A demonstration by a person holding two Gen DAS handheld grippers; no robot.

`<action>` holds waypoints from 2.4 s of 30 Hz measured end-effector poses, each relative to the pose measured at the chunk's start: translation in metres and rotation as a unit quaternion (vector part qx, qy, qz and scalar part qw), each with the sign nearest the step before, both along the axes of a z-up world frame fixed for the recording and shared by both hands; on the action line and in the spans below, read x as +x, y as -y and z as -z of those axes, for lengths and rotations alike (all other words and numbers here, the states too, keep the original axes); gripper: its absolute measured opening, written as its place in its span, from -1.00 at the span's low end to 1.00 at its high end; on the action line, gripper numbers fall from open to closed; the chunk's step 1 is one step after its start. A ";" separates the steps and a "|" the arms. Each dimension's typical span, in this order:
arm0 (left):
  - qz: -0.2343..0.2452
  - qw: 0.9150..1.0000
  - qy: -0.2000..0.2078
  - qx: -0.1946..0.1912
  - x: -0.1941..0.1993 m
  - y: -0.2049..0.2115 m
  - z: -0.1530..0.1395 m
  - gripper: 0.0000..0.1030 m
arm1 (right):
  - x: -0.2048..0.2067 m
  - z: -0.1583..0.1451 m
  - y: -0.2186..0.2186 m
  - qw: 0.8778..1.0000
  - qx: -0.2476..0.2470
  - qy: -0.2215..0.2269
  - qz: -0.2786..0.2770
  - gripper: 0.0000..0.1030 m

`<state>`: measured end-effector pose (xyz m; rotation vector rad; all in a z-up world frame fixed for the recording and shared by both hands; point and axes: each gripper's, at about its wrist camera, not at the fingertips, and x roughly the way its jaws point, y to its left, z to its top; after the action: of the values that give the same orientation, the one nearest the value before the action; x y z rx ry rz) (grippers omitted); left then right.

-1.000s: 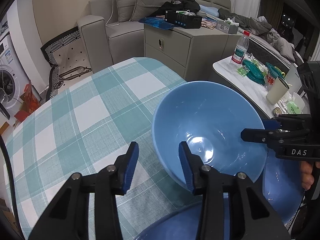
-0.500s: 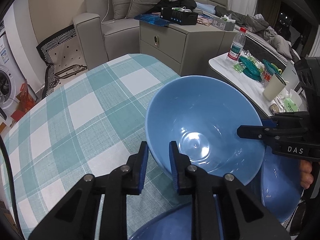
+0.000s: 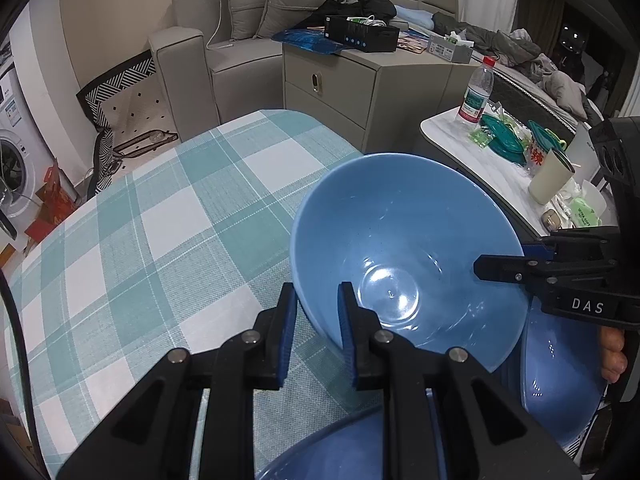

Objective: Organize plates and bowls
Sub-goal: 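Lift the blue bowl with both grippers and carry it toward another blue bowl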

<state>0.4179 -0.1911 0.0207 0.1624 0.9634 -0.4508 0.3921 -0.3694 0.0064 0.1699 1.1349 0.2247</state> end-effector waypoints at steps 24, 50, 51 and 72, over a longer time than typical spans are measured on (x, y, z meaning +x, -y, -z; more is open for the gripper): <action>-0.007 1.000 0.030 -0.005 -0.007 -0.005 -0.023 -0.64 | -0.007 -0.020 -0.006 1.000 -0.007 0.024 -0.003 -0.54; -0.011 0.998 0.066 -0.014 -0.032 -0.021 -0.060 -0.64 | -0.027 -0.058 -0.015 0.998 -0.014 0.051 -0.018 -0.54; -0.011 0.998 0.068 -0.014 -0.033 -0.021 -0.062 -0.64 | -0.028 -0.060 -0.016 0.998 -0.014 0.052 -0.019 -0.54; -0.013 0.994 0.104 -0.023 -0.072 -0.032 -0.095 -0.64 | -0.073 -0.103 -0.028 0.996 -0.017 0.086 -0.033 -0.54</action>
<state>0.3459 -0.1589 0.1156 0.1516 0.7495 -0.4225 0.3192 -0.3414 0.1090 0.0806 0.9723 0.2726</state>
